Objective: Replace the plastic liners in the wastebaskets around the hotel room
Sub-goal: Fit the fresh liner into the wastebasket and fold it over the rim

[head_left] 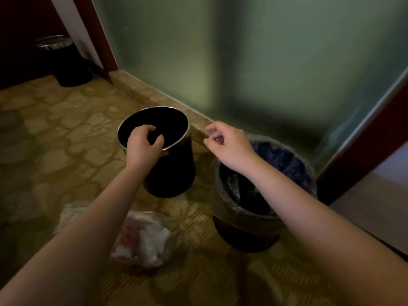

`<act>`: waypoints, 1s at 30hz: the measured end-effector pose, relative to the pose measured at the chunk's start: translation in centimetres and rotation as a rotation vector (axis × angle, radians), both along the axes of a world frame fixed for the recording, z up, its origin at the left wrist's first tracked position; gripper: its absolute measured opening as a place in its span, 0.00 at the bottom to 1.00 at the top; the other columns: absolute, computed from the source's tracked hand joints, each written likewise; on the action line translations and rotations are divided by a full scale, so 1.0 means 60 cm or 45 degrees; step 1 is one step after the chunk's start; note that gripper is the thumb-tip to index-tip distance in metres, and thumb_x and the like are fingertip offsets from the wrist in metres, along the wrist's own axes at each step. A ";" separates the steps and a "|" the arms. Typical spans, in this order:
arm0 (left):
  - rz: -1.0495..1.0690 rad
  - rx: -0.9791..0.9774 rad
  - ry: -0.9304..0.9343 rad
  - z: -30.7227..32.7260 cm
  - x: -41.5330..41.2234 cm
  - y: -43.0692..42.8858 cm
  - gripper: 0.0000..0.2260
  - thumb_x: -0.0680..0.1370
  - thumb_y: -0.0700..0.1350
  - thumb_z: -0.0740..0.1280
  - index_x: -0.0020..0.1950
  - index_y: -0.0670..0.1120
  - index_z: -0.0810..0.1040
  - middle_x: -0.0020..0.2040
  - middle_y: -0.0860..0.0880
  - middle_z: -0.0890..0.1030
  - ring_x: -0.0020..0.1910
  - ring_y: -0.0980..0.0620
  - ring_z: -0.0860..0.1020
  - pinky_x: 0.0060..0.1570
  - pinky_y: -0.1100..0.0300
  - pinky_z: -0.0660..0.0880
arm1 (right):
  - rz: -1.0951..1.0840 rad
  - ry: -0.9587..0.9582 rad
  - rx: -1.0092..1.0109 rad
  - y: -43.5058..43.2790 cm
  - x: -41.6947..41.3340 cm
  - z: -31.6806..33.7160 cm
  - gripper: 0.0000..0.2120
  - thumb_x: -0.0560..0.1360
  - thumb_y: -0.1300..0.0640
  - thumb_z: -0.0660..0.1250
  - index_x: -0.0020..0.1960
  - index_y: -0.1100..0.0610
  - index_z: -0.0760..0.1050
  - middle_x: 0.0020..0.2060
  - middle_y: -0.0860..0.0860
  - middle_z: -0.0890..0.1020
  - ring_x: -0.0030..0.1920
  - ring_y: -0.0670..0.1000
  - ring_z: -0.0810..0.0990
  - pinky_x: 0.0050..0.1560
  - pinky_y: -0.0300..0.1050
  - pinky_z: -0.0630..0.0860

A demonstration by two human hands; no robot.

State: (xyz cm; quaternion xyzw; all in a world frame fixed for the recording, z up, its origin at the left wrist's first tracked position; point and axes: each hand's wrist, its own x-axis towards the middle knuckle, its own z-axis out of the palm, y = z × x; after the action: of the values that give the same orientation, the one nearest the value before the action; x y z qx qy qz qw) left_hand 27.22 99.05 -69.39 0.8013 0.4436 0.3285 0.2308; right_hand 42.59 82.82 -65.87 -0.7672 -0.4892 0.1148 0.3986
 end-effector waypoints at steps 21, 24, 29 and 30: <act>-0.074 -0.953 -0.056 -0.054 -0.100 0.196 0.36 0.77 0.45 0.69 0.78 0.56 0.51 0.76 0.49 0.61 0.71 0.43 0.66 0.64 0.45 0.71 | -0.149 0.396 -0.687 0.234 -0.005 -0.065 0.36 0.77 0.53 0.67 0.77 0.44 0.50 0.62 0.54 0.76 0.43 0.53 0.83 0.37 0.46 0.78; -0.098 -1.031 -0.170 -0.057 -0.106 0.175 0.36 0.78 0.42 0.67 0.78 0.57 0.48 0.75 0.50 0.63 0.66 0.46 0.70 0.55 0.50 0.74 | -0.151 0.594 -0.705 0.222 -0.009 -0.069 0.44 0.77 0.58 0.67 0.78 0.41 0.39 0.62 0.55 0.77 0.43 0.51 0.84 0.46 0.51 0.80; -0.081 -0.957 -0.261 -0.064 -0.136 0.135 0.37 0.77 0.41 0.67 0.76 0.66 0.49 0.74 0.53 0.66 0.68 0.43 0.71 0.61 0.43 0.73 | -0.164 0.539 -0.652 0.199 -0.035 -0.066 0.46 0.77 0.61 0.66 0.78 0.40 0.37 0.60 0.51 0.74 0.44 0.51 0.83 0.47 0.50 0.83; -0.082 -0.924 -0.254 -0.066 -0.141 0.129 0.38 0.76 0.42 0.68 0.74 0.69 0.49 0.73 0.54 0.66 0.67 0.41 0.71 0.62 0.40 0.72 | -0.182 0.529 -0.636 0.192 -0.041 -0.068 0.46 0.76 0.61 0.66 0.78 0.40 0.37 0.61 0.51 0.74 0.44 0.52 0.83 0.49 0.52 0.82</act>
State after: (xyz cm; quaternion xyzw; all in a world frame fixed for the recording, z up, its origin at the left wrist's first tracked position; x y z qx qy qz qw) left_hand 18.73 106.79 -73.37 0.6451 0.4809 0.2190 0.5519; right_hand 40.13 94.36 -69.94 -0.8339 -0.2990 0.3569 0.2964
